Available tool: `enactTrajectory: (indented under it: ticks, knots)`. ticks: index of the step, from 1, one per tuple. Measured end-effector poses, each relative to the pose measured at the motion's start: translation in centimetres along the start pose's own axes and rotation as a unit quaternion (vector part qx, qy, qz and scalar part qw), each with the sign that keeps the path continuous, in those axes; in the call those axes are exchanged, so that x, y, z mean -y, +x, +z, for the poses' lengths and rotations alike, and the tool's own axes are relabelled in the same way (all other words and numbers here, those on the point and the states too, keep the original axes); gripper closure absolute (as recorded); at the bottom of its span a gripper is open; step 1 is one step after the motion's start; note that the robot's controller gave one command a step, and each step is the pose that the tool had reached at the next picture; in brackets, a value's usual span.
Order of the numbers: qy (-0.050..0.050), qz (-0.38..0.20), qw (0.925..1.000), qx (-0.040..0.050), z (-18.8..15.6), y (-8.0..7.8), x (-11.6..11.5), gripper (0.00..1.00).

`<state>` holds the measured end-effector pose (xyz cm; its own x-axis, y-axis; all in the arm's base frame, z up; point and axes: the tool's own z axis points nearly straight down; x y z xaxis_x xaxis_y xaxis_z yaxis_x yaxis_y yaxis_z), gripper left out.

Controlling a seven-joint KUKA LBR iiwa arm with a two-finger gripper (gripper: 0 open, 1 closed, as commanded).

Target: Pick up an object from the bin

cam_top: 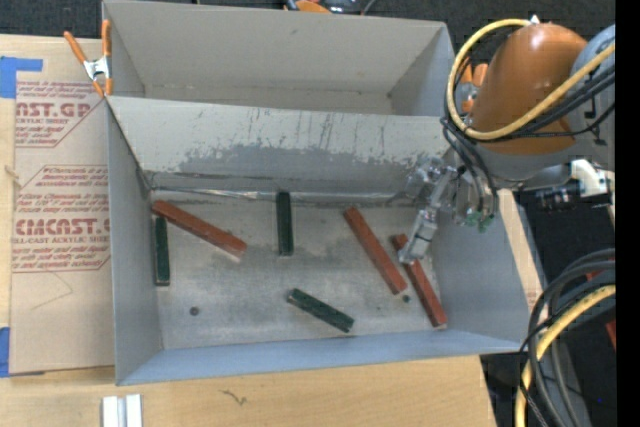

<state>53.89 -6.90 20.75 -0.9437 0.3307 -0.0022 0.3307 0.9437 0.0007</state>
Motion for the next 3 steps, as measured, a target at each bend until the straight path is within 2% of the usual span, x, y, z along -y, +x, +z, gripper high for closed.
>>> enactTrajectory:
  ticks: [1,2,3]
  knots:
    - [0.001,-0.058,0.9983,-0.0038,14.3,-1.7,0.9,0.0]
    - [0.0,-0.058,0.9983,-0.0007,13.8,-1.9,0.8,1.0]
    - [-0.001,-0.041,0.9991,0.0046,-1.0,-4.5,1.6,1.0]
